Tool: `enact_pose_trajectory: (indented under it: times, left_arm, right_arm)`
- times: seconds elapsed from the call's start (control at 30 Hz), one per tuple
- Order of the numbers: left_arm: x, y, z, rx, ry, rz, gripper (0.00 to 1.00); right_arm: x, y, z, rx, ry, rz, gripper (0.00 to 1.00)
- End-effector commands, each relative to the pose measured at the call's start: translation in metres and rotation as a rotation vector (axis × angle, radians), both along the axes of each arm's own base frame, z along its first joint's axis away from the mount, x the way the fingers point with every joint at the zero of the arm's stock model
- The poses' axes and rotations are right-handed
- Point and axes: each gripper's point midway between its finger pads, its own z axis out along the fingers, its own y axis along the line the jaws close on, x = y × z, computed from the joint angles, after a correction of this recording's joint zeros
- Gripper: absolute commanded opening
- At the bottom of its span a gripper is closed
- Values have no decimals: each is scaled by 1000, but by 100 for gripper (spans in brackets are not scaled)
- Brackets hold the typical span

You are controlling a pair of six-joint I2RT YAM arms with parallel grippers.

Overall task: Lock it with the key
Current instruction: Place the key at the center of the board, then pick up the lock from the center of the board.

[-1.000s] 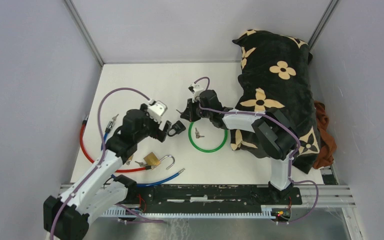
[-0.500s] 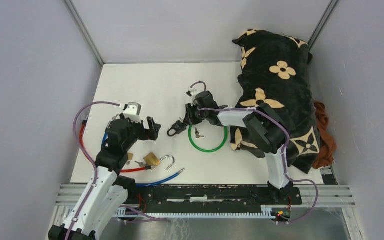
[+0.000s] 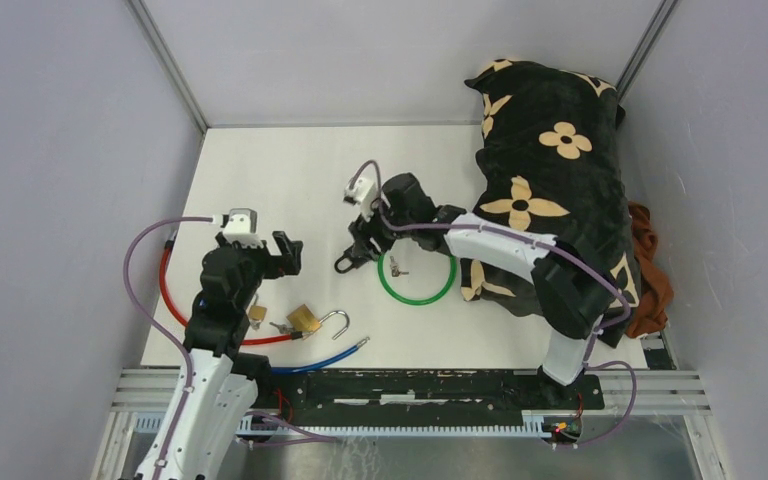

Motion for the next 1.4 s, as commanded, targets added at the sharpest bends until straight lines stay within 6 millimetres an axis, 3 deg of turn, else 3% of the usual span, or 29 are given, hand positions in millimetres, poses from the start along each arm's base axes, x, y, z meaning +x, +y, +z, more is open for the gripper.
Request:
enact_pose_trajectory:
  times: [0.0,0.13,0.2,0.4,0.53,0.73,1.03,1.13,1.3,1.37]
  left_arm:
    - [4,20,22,-55,-91,125,100]
    - [5,37,27,-54,-113,220,100]
    - [3,44,35,-59,-127,260,100]
    - [-7,57,49,-57,-128,322,100]
    - [-7,62,54,-52,-144,346,100]
    - [-9,51,83,-54,-197,276,100]
    - [-11,48,91,-47,-206,249,100]
    - [-11,47,93,-45,-212,242,99]
    - [-11,47,94,-26,-213,236,98]
    - [-11,49,96,-4,-220,234,98]
  right_arm:
    - [-97,24,-11,-111,-161,419,71]
    - [-140,58,-10,-58,-234,659,98]
    - [-147,73,-14,-6,-240,738,98]
    - [-146,95,-57,-102,-227,789,98]
    - [-154,113,-58,-73,-296,866,98]
    - [-154,138,-74,-63,-301,999,98]
    - [-165,134,-111,-130,-170,1091,98]
    - [-161,133,-117,-158,-170,1058,91]
    - [-157,131,-117,-170,-181,1013,56]
    - [-159,127,-111,-158,-192,1008,51]
